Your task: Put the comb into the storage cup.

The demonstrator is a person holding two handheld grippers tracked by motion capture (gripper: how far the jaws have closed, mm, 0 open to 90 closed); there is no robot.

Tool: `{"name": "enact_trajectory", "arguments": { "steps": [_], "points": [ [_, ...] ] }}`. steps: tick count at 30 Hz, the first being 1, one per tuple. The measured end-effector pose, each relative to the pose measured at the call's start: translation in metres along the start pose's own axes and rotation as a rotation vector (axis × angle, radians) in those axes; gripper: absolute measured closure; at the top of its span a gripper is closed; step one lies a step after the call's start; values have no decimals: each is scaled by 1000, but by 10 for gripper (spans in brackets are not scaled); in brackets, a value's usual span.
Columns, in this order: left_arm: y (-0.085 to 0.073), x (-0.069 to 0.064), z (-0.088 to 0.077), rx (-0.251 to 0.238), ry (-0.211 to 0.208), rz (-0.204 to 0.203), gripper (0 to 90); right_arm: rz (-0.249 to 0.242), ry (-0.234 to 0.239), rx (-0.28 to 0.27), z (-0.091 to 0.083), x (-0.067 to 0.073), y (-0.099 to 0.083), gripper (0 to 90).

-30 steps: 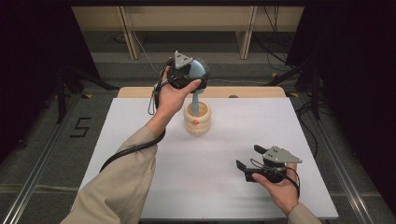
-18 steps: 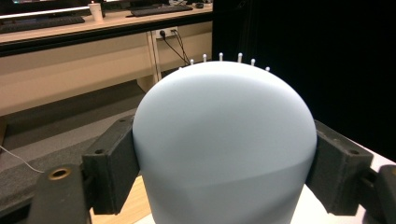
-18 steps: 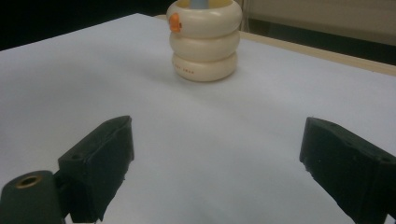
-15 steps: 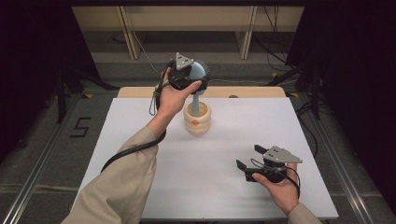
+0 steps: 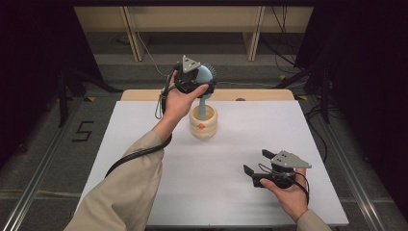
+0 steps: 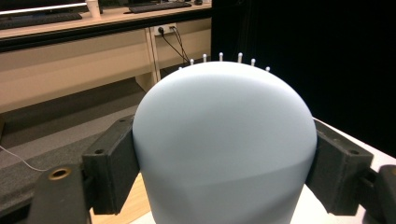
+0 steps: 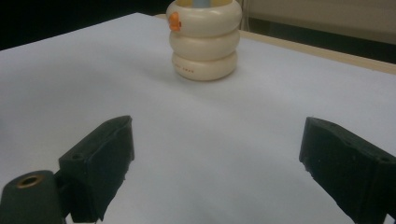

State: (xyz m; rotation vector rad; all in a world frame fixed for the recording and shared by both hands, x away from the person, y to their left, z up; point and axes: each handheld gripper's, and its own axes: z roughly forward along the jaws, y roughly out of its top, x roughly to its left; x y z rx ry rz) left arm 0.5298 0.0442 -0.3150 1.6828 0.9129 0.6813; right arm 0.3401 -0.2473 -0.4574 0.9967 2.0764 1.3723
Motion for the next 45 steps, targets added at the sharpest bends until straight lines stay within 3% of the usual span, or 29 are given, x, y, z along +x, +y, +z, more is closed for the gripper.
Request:
{"name": "enact_trajectory", "arguments": {
  "steps": [45],
  "points": [
    [-11, -2, 13, 40, -17, 10, 202, 0, 5, 3, 0, 0, 0, 112]
  ]
}}
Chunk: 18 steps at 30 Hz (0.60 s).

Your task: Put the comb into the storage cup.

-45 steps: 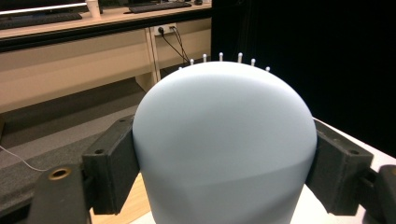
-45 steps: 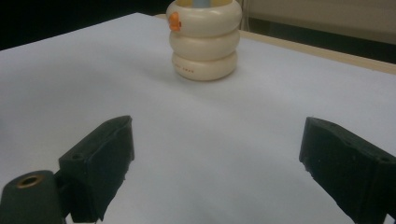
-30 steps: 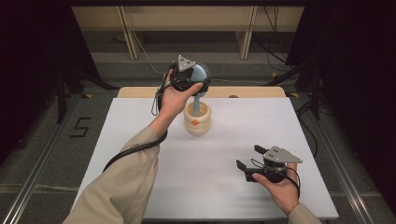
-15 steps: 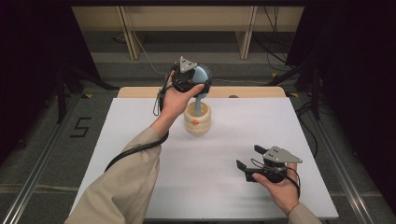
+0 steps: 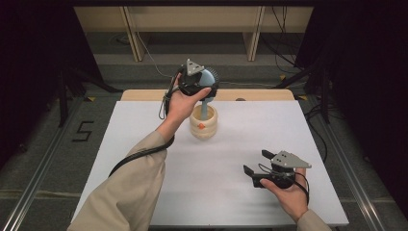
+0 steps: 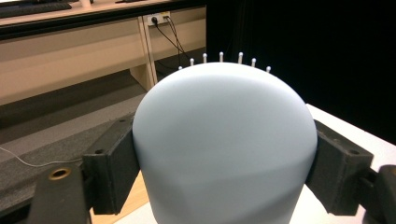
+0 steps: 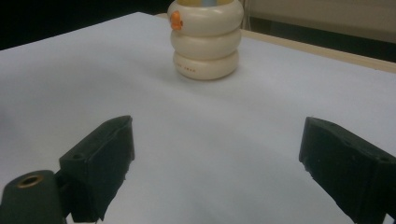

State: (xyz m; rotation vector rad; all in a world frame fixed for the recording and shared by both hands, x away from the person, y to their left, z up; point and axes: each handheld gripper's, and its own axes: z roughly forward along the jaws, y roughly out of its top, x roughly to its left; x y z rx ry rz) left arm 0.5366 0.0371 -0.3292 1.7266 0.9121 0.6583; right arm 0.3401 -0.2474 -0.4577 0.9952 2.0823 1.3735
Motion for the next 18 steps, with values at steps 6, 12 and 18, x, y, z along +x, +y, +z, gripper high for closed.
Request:
{"name": "enact_trajectory", "arguments": {
  "steps": [6, 12, 18],
  "points": [
    [-2, 0, 2, 6, -1, 0, 202, 1, 2, -3, 0, 0, 0, 112],
    [-5, 0, 5, 16, -3, 0, 202, 1, 2, -2, 0, 0, 0, 112],
    [-10, 2, 8, 36, 4, -1, 202, 1, 4, 0, 1, 0, 0, 112]
  ]
}}
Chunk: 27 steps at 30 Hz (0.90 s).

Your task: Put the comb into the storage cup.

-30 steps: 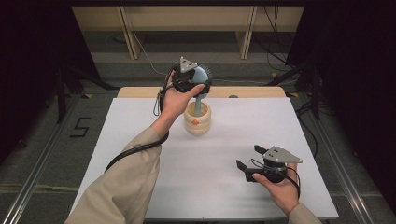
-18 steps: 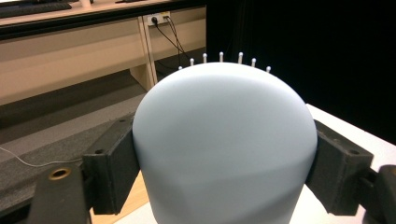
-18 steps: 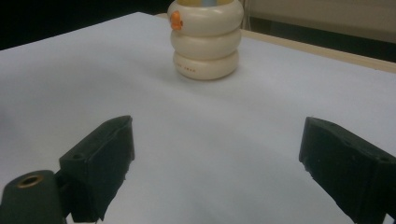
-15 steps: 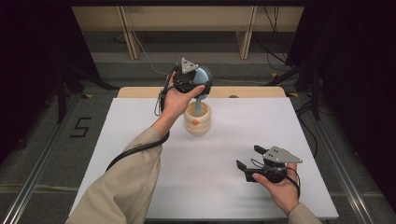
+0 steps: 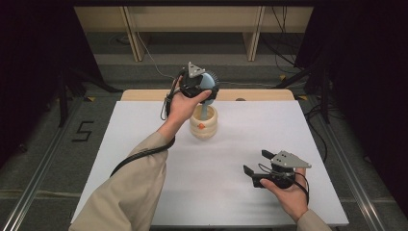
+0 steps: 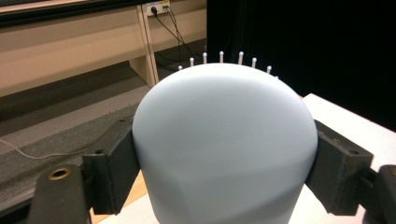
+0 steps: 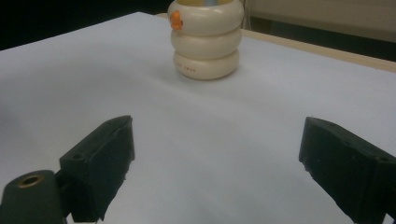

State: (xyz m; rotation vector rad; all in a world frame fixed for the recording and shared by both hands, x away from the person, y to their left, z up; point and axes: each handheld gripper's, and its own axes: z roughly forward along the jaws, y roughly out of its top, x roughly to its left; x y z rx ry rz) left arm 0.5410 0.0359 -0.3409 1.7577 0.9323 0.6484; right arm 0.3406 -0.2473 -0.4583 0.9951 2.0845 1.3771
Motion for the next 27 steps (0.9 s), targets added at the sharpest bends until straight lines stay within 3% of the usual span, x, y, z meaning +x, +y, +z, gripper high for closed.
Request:
{"name": "enact_trajectory", "arguments": {
  "steps": [18, 27],
  "points": [
    [-16, 1, 13, 56, -7, 2, 202, 5, 4, 3, 1, 0, -1, 114],
    [-15, 2, 13, 62, -15, 6, 201, 5, 5, 6, 2, 0, -1, 115]
  ]
}}
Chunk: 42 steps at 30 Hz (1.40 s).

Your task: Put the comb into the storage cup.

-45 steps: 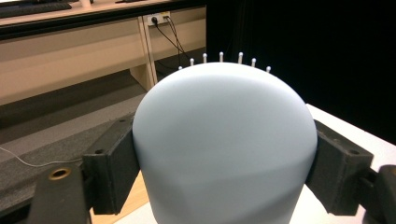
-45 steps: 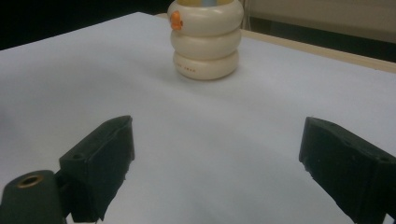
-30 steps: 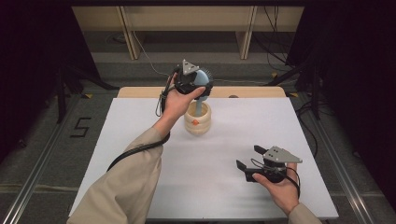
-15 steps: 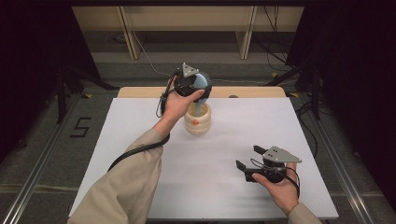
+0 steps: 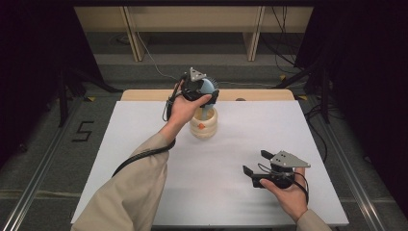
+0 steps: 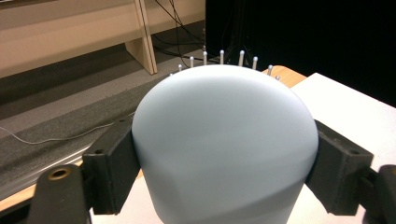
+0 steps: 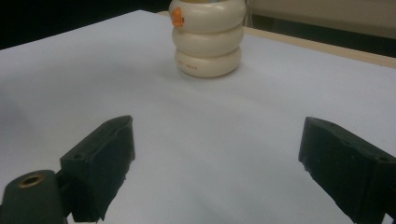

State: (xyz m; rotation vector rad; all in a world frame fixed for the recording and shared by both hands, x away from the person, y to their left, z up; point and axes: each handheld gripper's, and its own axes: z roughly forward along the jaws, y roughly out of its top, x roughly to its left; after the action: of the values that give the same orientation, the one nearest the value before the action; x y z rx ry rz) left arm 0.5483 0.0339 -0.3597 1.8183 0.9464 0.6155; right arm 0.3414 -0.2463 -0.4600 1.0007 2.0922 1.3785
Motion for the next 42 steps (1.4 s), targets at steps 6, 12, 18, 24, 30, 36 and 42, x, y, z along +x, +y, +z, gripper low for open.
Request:
{"name": "enact_trajectory", "arguments": {
  "steps": [6, 12, 18, 24, 30, 36, 42],
  "points": [
    [0, 2, 2, -5, 6, -16, 199, -1, 1, 4, 0, 0, 0, 115],
    [1, 7, 5, -6, 25, -57, 196, -2, 3, 2, 0, 0, 0, 115],
    [0, 12, 6, -4, 49, -98, 192, 1, 4, 2, 0, 0, 0, 115],
    [2, 16, 9, 8, 61, -116, 188, 1, 5, 1, -1, 0, 0, 116],
    [3, 19, 11, 33, 100, -131, 179, 3, 6, 2, -1, 0, 0, 119],
    [1, 24, 11, 42, 116, -152, 172, 2, 5, 0, -1, -1, 0, 119],
    [1, 26, 11, 47, 125, -158, 162, 2, 5, 1, -1, -1, 0, 119]
  ]
}}
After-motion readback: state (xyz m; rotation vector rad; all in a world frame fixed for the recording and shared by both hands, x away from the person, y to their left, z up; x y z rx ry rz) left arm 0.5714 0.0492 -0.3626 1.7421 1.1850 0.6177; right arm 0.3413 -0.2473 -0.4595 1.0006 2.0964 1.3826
